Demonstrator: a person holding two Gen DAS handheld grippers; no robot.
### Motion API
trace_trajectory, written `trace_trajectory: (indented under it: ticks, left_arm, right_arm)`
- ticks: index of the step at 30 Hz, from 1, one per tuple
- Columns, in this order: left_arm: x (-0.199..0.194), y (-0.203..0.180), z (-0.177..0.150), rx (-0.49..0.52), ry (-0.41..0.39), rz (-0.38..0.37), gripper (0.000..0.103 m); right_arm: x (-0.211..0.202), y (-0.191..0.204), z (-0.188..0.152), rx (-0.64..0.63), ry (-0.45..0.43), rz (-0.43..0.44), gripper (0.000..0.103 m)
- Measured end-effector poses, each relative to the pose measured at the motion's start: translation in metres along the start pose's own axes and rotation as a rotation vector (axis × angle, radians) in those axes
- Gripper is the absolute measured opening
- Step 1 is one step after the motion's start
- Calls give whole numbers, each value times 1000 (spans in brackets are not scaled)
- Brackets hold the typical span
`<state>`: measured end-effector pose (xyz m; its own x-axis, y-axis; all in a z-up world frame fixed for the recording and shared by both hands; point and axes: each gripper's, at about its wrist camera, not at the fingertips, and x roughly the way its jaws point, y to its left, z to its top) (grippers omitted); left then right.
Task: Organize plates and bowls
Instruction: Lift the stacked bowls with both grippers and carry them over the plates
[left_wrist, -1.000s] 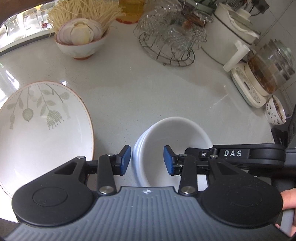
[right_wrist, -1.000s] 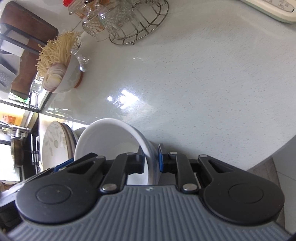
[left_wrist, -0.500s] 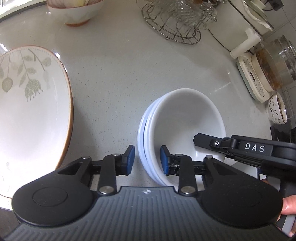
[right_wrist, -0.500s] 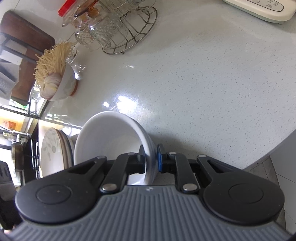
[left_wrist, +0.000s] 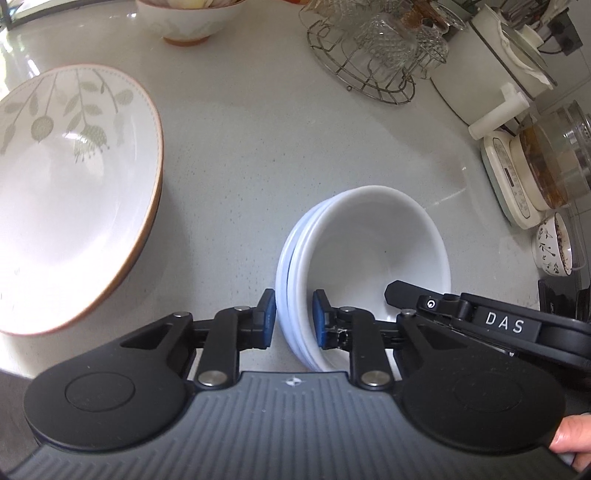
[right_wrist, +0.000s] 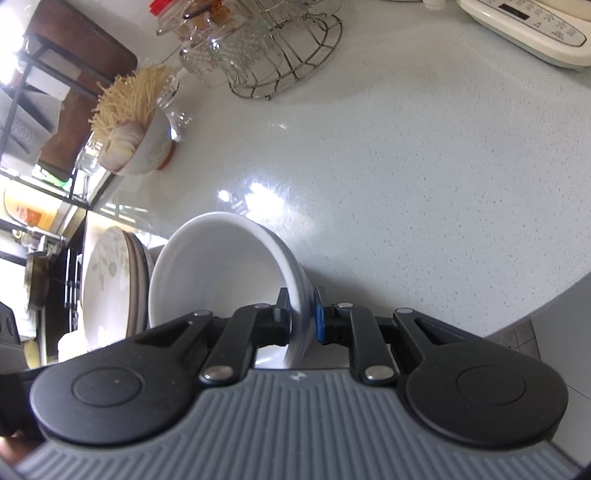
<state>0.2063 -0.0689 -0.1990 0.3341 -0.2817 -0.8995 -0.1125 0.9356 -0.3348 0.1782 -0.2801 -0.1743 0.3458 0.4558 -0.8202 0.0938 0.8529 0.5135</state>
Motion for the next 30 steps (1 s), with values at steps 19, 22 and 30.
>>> trace_trajectory:
  ticks: [19,22,30]
  left_arm:
    - [-33,9,-18,45,21,-75,26]
    - [-40,14,-13,77,30,-91,26]
    - [-61,21,3,157,21,-132,27]
  right_arm:
    - [-30,12,-28,-6,-57,-5,16]
    - [-33,19,-35,9,-66,-10,16]
    - [-43,41,-41,31,-97,-27,16]
